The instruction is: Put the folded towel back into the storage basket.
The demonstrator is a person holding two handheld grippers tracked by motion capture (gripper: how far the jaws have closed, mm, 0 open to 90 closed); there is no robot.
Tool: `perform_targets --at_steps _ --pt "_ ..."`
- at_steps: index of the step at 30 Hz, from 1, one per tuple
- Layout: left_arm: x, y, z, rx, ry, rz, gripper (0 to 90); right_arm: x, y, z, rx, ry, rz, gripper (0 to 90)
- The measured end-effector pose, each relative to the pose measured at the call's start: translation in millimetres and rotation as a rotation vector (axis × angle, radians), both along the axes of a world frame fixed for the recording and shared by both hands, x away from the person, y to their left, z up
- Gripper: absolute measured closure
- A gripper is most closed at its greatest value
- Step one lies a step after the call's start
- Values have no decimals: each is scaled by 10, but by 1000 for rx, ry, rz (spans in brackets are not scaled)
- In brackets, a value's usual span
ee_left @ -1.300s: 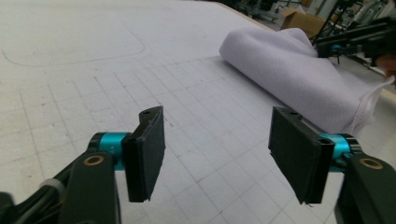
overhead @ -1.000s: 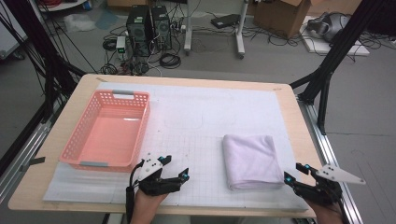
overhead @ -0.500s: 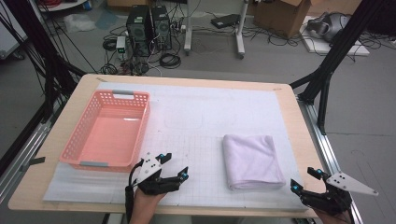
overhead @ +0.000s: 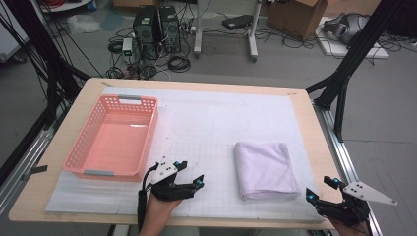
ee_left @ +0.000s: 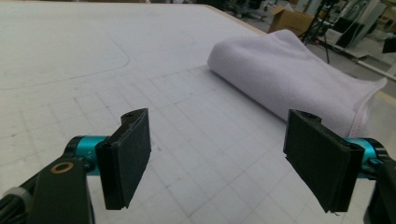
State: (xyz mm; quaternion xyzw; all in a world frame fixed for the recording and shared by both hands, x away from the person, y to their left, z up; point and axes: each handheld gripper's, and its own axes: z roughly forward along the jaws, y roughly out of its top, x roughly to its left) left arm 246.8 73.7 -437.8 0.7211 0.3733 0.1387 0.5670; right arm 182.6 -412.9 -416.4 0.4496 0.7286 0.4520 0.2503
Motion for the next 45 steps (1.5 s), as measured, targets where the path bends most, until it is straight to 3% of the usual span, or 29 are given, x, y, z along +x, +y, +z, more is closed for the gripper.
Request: perform_targets --at_steps 6,9,12,14,20,24,31,36,43,45 --pt "186 -214 91 22 17 -24 248 15 24 -32 -24 12 13 175" --pt "277 -364 132 15 33 -39 247 10 32 -34 -23 13 21 175" --pt "363 -535 168 47 41 -46 245 16 22 -34 -22 9 24 175" --pt "413 -644 179 45 44 -54 247 23 -4 -38 -17 12 21 175" --pt "559 -988 156 66 111 -79 252 22 -39 -36 1 12 10 175" --pt "590 -1152 106 68 152 -93 250 26 -27 -41 -7 18 14 175" --pt "606 -1384 -10 111 229 -103 250 30 -10 -44 -15 13 22 175" --pt "617 -1499 -87 141 317 -91 250 27 0 -46 -11 20 24 175" --pt "584 -1549 -105 176 297 -86 288 33 16 -53 -15 20 29 175" --pt "559 -1579 -113 164 294 -105 400 42 32 -56 -15 19 33 175"
